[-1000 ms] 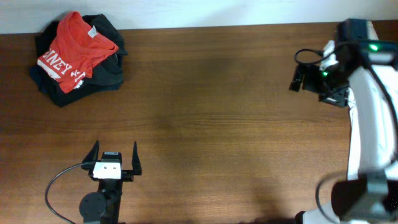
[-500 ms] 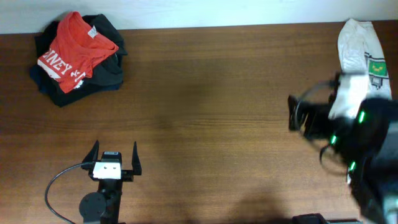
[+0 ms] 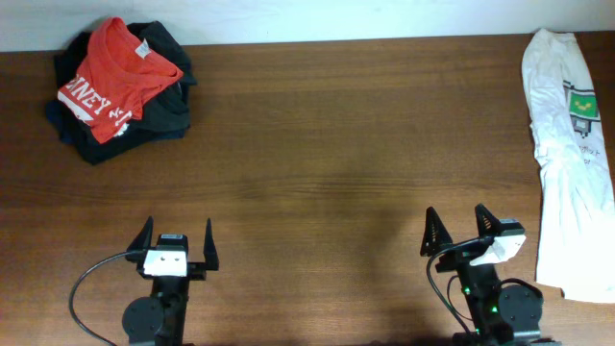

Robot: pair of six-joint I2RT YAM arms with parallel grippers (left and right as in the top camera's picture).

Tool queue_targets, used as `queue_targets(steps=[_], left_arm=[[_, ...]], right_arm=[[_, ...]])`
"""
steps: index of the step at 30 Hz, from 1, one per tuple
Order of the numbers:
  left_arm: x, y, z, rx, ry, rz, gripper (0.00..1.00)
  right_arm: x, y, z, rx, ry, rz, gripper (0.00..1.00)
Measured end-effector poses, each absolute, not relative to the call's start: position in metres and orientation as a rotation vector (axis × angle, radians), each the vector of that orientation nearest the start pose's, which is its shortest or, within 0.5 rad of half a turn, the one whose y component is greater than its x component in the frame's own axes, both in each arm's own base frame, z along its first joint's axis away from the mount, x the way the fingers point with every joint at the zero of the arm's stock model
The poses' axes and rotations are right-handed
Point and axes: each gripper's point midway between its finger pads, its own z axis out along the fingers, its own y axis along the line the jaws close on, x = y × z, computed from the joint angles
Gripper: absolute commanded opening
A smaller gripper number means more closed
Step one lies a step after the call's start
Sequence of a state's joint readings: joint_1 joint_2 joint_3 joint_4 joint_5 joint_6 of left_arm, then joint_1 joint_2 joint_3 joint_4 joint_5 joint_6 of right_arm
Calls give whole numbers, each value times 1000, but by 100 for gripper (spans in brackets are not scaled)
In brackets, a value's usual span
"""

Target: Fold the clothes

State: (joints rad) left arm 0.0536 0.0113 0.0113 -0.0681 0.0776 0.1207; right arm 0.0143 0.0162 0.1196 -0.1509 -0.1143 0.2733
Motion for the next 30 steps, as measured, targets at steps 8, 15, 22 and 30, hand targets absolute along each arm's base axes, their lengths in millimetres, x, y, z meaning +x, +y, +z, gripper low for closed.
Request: queue_targets(steps=[8,15,22,30], left_arm=[[246,0,160,114,1635,70,99],[246,0,160,114,1635,70,99],[246,0,160,114,1635,70,99],[246,0,160,114,1635,70,99]], right_arm=[[245,24,189,43,1534,265,99],[245,24,161,-87,1635,129,99],[245,24,161,-119,1630,99,99],[245,24,161,-127,1630,91,99]])
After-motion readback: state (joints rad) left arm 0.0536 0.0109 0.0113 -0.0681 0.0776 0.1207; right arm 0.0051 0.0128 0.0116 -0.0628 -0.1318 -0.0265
